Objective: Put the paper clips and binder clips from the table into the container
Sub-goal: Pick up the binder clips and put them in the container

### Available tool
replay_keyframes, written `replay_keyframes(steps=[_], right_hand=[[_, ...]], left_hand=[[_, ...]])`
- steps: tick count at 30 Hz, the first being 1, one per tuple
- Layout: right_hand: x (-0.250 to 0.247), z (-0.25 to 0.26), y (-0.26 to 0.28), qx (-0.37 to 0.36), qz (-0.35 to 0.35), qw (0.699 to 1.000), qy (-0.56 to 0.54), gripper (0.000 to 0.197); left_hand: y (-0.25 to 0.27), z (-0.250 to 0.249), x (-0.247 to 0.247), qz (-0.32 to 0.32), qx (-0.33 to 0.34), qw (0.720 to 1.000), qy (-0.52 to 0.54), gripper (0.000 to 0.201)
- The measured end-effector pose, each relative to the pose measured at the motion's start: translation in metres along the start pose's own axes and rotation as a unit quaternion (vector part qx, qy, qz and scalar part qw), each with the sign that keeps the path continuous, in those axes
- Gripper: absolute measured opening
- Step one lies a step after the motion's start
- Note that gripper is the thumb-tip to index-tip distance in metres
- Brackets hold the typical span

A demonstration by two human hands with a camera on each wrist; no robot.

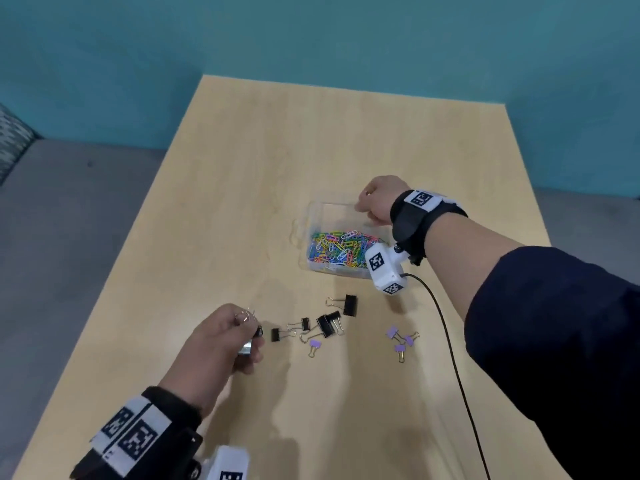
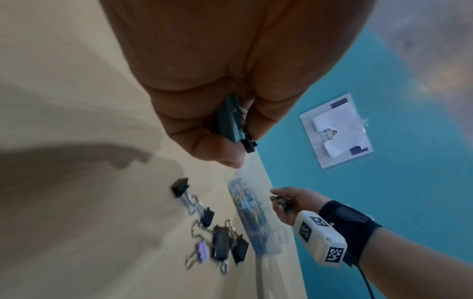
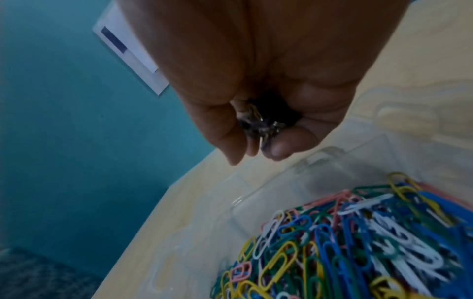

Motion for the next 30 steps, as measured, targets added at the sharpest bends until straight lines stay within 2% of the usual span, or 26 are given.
replay_keyframes(steps=[3, 5, 7, 9, 12, 15, 17, 19, 22, 24, 28, 30], right_hand=[[-0.008, -0.005, 0.006, -0.030, -0.028, 0.999, 0.033, 0.008], [-0.019, -0.013, 0.019, -0.069, -0.068, 0.994, 0.044, 0.014], [-0.028, -0.031, 0.039, -0.091, -0.100, 0.991, 0.003, 0.015], [-0.033, -0.057, 0.064, -0.089, -0.123, 0.988, -0.025, 0.018], [-0.034, -0.107, 0.108, -0.057, -0.119, 0.991, 0.001, 0.026], [-0.028, -0.153, 0.144, 0.005, -0.067, 0.997, 0.034, 0.028], [-0.022, -0.174, 0.159, 0.017, -0.030, 0.999, 0.037, 0.031], [-0.017, -0.188, 0.167, -0.002, -0.005, 0.999, 0.051, 0.036], [-0.011, -0.195, 0.171, -0.039, 0.011, 0.996, 0.085, 0.037], [-0.008, -0.193, 0.170, -0.074, 0.027, 0.988, 0.134, 0.035], [-0.004, -0.185, 0.164, -0.137, 0.040, 0.959, 0.246, 0.037], [-0.001, -0.183, 0.159, -0.161, 0.043, 0.947, 0.276, 0.034]], left_hand=[[-0.019, -0.030, 0.000, -0.030, 0.067, 0.993, -0.096, 0.012], [-0.037, -0.053, 0.010, -0.041, 0.103, 0.976, -0.187, 0.009], [-0.058, -0.077, 0.026, -0.026, 0.150, 0.951, -0.270, 0.009], [-0.085, -0.098, 0.048, -0.017, 0.216, 0.895, -0.391, 0.009], [-0.130, -0.124, 0.092, -0.001, 0.293, 0.784, -0.547, 0.008], [-0.165, -0.136, 0.127, -0.005, 0.297, 0.707, -0.642, 0.006], [-0.179, -0.135, 0.141, -0.009, 0.289, 0.677, -0.677, 0.010], [-0.186, -0.131, 0.149, 0.004, 0.275, 0.675, -0.685, 0.015], [-0.184, -0.125, 0.147, 0.014, 0.251, 0.724, -0.642, 0.027], [-0.175, -0.122, 0.135, -0.011, 0.253, 0.747, -0.615, 0.034], [-0.142, -0.108, 0.091, -0.074, 0.253, 0.812, -0.521, 0.029], [-0.122, -0.087, 0.065, -0.086, 0.220, 0.826, -0.512, 0.024]])
Point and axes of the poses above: each hand's wrist, its own y-axis away from the middle knuckle, its own x-axis out of the palm, z = x × y, the point moved 1 cm from there along -y, towards the middle knuckle, and after that the axes turned 4 degrees about -y, right-handed, at the moved point
